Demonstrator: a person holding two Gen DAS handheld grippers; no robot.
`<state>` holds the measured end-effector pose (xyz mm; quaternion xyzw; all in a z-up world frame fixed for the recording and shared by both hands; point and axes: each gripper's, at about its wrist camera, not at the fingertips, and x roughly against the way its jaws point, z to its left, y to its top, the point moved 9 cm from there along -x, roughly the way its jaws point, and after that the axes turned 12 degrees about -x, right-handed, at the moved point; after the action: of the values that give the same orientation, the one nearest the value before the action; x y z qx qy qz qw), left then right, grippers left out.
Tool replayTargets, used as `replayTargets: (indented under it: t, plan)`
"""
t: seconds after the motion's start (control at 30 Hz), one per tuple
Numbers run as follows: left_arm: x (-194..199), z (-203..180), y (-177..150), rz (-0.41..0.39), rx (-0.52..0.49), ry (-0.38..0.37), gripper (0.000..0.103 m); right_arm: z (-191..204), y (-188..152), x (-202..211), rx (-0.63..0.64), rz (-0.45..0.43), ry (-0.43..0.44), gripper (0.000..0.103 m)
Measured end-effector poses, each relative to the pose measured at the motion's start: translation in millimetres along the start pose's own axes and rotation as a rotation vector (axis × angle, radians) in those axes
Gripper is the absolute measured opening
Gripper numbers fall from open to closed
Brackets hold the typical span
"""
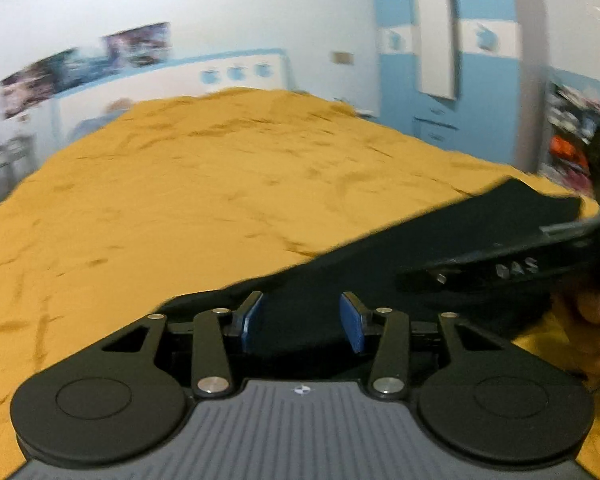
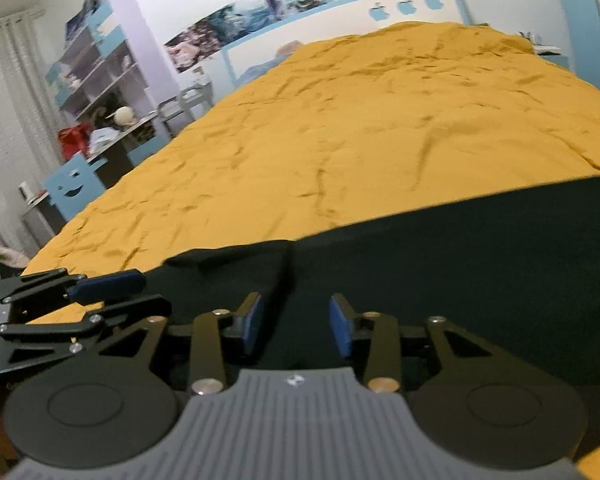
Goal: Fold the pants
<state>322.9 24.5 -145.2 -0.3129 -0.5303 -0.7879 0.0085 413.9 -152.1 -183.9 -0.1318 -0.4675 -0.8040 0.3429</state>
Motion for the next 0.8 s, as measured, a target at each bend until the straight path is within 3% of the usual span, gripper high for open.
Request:
replayTargets:
  t: [0.1, 0.2, 0.33, 0.47, 0.7, 0.73, 0.8]
  plan:
    - [11, 35, -12, 0.005, 0.144, 0.078, 0.056, 22, -5, -6, 0.076, 0.029, 0.031, 0.046]
    - [8, 71, -29, 0.05, 0.319, 0.145, 0.058, 45, -21, -15, 0.241, 0.061, 0.026, 0.046]
    - [-1, 90, -36, 0.069, 0.441, 0.148, 0.058, 68, -46, -31, 0.469, 0.063, -0.025, 0.044]
    - [-7, 92, -32, 0.07, 0.452, 0.174, 0.058, 73, -55, -48, 0.605, 0.047, -0.116, 0.041]
    - [0, 83, -40, 0.06, 0.431, 0.162, 0.059, 77, -61, -57, 0.775, 0.045, -0.174, 0.039]
    - [0, 83, -43, 0.067, 0.436, 0.162, 0.059, 76, -61, -60, 0.789, 0.047, -0.184, 0.037]
    - [-1, 83, -45, 0.073, 0.444, 0.163, 0.059, 77, -59, -62, 0.8, 0.037, -0.191, 0.006]
